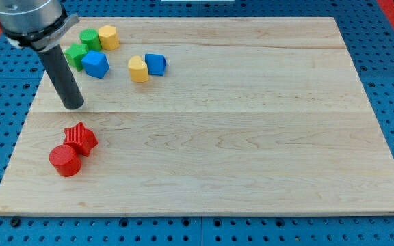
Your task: Push the green star into the bottom of the green circle
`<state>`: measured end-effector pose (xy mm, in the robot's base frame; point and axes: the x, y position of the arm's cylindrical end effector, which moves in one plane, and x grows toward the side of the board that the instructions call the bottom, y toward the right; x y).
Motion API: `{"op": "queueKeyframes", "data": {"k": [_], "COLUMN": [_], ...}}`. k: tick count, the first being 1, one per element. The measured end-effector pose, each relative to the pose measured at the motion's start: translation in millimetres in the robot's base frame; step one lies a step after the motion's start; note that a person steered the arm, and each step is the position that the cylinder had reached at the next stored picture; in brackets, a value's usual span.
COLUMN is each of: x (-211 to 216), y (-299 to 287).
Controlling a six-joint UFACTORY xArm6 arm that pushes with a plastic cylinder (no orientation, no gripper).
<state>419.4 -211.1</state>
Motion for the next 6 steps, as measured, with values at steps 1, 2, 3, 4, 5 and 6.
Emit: {"op": "queueKeyframes", "data": {"k": [1,2,3,4,5,6], "x": [-18,-18,-3,-26,-76,-107], "y": [0,1,-35,-68,-49,-28]}}
